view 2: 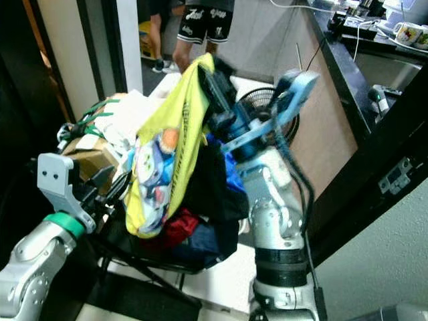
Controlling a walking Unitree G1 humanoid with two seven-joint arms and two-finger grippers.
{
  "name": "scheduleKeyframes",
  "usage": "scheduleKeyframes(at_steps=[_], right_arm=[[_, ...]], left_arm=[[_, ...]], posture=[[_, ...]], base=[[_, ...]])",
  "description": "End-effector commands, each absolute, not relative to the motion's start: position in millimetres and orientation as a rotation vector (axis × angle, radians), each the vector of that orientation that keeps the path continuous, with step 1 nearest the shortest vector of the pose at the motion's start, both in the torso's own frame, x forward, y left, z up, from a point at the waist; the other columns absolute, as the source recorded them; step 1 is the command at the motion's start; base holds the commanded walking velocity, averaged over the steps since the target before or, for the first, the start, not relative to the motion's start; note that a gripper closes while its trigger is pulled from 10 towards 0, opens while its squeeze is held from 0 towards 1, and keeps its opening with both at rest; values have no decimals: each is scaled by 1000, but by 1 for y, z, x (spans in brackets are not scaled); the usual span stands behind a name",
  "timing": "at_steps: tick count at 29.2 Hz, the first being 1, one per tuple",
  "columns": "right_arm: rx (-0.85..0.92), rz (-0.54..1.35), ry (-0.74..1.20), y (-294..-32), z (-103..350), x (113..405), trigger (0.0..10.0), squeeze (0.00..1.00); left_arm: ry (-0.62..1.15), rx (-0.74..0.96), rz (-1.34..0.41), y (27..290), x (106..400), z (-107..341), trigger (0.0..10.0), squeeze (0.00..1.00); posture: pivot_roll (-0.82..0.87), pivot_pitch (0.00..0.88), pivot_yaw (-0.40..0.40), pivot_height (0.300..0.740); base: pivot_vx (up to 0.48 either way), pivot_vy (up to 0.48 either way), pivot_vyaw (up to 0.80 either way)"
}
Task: Clothes washing
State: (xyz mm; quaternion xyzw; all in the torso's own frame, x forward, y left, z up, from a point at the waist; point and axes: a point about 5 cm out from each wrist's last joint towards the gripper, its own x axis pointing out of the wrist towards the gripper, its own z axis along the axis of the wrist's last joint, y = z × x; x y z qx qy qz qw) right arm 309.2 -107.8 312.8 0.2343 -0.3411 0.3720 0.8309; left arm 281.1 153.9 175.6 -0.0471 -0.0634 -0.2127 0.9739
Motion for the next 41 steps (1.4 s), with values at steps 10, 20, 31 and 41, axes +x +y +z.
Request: scheduleKeyframes(at_steps=[10,20,31,41], right_arm=[[497,754,-967,-128,394,307,0,0],[402,516,-1336,-191,516,294,0,0],[278,349,-1552,-224,576,258,0,0],[333,308,-1525,-241,582,264,0,0]], left_arm=[[-133,-104,-445,150,283,177,10000,0],[-132,-99,-468,148,287,178,10000,0],[-141,-88,-450,153,289,181,10000,0],[-141,-87,-444,154,290,181,10000,0]], posture=[[56,0,-20,740],[54,0,10,740],[61,0,11,740],[61,0,11,740]], base=[[0,0,0],[0,0,0],[0,0,0],[0,0,0]])
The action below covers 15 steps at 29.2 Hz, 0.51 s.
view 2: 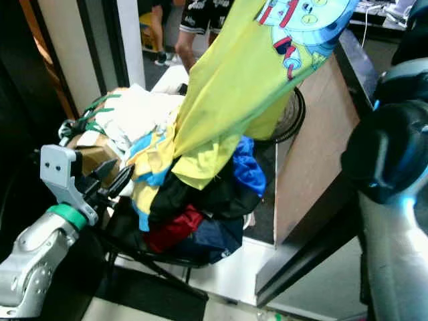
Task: Clothes washing
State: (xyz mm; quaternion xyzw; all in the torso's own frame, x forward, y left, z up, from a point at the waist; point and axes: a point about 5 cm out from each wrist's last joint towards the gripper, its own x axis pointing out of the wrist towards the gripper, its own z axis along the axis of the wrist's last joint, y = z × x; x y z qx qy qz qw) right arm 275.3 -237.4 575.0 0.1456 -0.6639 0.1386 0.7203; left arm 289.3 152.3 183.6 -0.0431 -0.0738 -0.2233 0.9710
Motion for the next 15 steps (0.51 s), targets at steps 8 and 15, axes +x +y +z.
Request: scheduleKeyframes(at_steps=[8,15], right_arm=[[320,417,-1043,-188,469,358,0,0],[289,393,-728,-164,369,388,0,0]], left_arm=[[-135,-87,-455,151,288,179,10000,0],[-127,-93,-444,150,286,178,10000,0]], posture=[[66,0,9,740],[72,0,6,740]], base=[[0,0,0],[0,0,0]])
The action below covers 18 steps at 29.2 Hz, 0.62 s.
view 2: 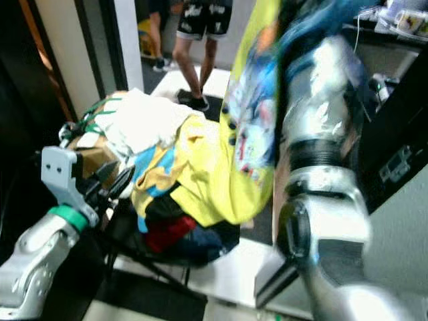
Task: Clothes washing
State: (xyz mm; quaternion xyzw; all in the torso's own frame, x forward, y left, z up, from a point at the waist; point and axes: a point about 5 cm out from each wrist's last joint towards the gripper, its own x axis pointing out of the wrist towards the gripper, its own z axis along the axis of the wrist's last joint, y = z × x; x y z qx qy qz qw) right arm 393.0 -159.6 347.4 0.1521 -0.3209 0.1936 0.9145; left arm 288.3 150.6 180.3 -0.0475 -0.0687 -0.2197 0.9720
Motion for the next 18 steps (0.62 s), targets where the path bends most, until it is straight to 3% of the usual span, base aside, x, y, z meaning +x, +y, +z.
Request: scheduleKeyframes(at_steps=[1,2,3,11,16,18], right_arm=[[383,383,-612,-156,325,390,0,0],[407,383,-569,-151,307,388,7490,0],[420,384,-532,-147,294,385,10000,0],[470,377,-519,-141,278,370,10000,0],[482,338,-510,-147,272,363,10000,0],[465,293,-531,-161,279,358,10000,0]], left_arm=[[-123,-96,-434,151,286,177,10000,0],[-123,-97,-428,151,287,178,10000,0],[-123,-96,-423,152,287,178,10000,0],[-122,-90,-399,155,290,178,10000,0],[-122,-85,-393,155,290,178,10000,0],[-119,-82,-384,155,290,178,10000,0]], posture=[[70,0,8,740],[69,0,12,740],[69,0,12,740],[63,0,18,740],[63,0,18,740],[63,0,14,740]], base=[[0,0,0],[0,0,0],[0,0,0],[0,0,0],[0,0,0],[0,0,0]])
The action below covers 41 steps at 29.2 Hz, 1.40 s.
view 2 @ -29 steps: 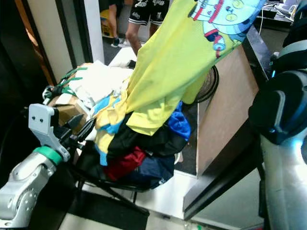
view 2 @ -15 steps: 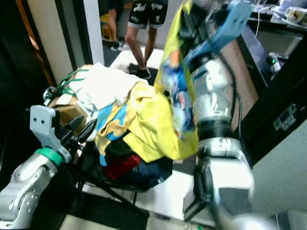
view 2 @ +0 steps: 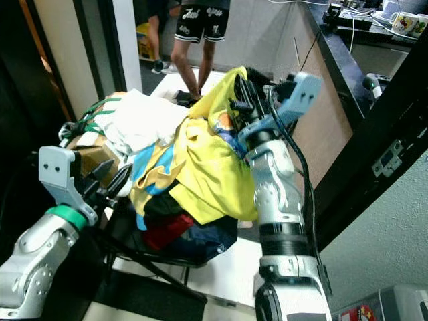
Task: Clothes washing
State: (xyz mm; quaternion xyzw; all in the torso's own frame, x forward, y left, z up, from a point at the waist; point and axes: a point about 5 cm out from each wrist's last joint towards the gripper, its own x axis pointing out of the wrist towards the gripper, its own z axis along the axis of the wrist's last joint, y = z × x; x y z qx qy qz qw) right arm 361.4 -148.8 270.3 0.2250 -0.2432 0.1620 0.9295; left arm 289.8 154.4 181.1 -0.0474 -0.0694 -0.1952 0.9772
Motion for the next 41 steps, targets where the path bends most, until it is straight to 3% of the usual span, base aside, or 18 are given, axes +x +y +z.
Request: scheduleKeyframes(at_steps=[1,7,9,17,25,26,27,29,31,32,35,36,41], right_arm=[[461,262,-543,-170,282,358,10000,0],[418,149,-536,-195,285,361,10000,0],[249,28,-442,-227,272,364,10000,0],[188,100,-368,-226,255,359,10000,0],[390,140,-545,-220,284,352,10000,0],[367,338,-532,-191,288,350,10000,0],[367,338,-532,-191,288,350,10000,0],[370,816,-434,-112,275,327,10000,0],[370,816,-434,-112,275,327,10000,0],[384,1012,-399,-82,268,310,10000,0],[384,1012,-399,-82,268,310,10000,0],[434,1112,-384,-65,265,299,10000,0],[550,1016,-373,-57,258,307,10000,0]], left_arm=[[-118,-81,-384,155,290,177,10000,0],[-114,-77,-387,154,290,177,10000,0],[-102,-64,-391,154,290,174,10000,0],[-94,-59,-400,151,290,173,10000,0],[-91,-60,-408,150,290,173,10000,0],[-92,-62,-413,149,291,173,10000,0],[-92,-62,-413,149,291,173,10000,0],[-98,-68,-427,145,292,174,10000,0],[-98,-68,-427,145,292,174,10000,0],[-102,-69,-430,144,292,175,10000,0],[-102,-69,-430,144,292,175,10000,0],[-104,-70,-428,144,292,175,10000,0],[-104,-68,-417,146,289,174,10000,0]], posture=[[63,0,14,740],[63,0,14,740],[57,0,17,740],[54,0,20,740],[46,0,29,740],[42,0,32,740],[42,0,32,740],[43,0,28,740],[43,0,28,740],[45,0,24,740],[45,0,24,740],[50,0,18,740],[50,0,18,740]], base=[[0,0,0],[0,0,0],[0,0,0],[0,0,0],[0,0,0],[0,0,0],[0,0,0],[0,0,0],[0,0,0],[0,0,0],[0,0,0],[0,0,0],[0,0,0]])
